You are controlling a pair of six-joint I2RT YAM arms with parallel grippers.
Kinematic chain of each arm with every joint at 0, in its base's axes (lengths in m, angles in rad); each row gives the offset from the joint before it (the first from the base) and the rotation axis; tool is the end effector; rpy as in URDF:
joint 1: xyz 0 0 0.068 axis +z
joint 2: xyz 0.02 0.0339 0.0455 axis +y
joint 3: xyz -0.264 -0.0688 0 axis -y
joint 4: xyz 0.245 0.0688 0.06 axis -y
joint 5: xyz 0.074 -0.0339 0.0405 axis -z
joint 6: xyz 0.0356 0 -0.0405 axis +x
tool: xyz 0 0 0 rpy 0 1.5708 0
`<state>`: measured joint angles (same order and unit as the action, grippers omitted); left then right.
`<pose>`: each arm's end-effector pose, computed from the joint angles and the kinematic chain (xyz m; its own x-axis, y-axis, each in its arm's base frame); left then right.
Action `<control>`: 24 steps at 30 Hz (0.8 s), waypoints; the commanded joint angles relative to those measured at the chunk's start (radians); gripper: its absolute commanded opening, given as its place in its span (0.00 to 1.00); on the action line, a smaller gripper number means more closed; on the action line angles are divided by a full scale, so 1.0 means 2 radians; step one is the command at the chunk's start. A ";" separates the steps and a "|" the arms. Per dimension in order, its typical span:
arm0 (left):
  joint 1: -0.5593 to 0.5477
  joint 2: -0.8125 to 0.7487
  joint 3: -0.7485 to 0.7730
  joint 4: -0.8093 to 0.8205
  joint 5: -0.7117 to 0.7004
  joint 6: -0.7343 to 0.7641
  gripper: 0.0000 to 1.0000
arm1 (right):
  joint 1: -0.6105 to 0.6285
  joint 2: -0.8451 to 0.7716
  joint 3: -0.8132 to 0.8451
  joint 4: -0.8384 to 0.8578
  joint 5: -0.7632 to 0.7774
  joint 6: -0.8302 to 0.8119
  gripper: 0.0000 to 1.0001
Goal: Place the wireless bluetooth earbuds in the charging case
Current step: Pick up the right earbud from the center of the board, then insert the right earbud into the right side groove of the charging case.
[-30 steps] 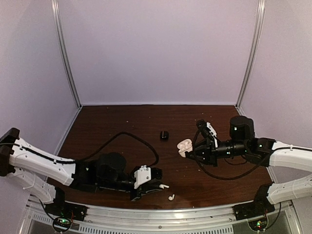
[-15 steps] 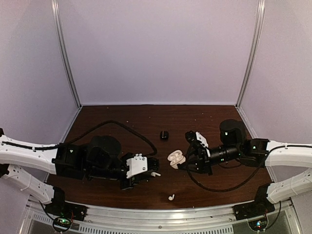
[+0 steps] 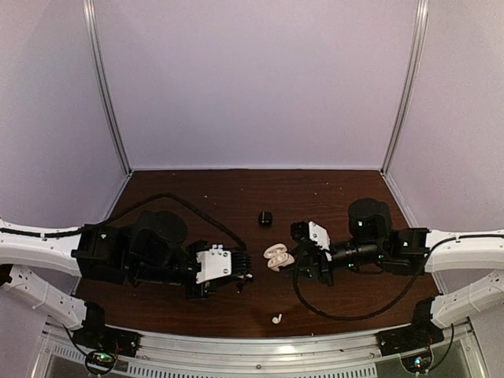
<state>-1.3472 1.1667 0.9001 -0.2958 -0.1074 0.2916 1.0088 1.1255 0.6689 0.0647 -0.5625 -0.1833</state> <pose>0.0616 -0.2536 0.2912 0.1597 0.5868 -0.7938 0.9433 0.1464 0.2980 0.1165 0.2207 0.2578 -0.0218 -0.3239 -0.9458 -0.9992 -0.0258 0.0318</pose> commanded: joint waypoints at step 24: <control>0.002 0.050 0.062 0.017 -0.028 0.054 0.09 | 0.029 0.075 0.065 -0.045 0.015 -0.024 0.00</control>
<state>-1.3472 1.2556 0.9905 -0.2928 -0.1402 0.3786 1.0595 1.2747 0.7746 -0.0319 -0.5022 -0.2729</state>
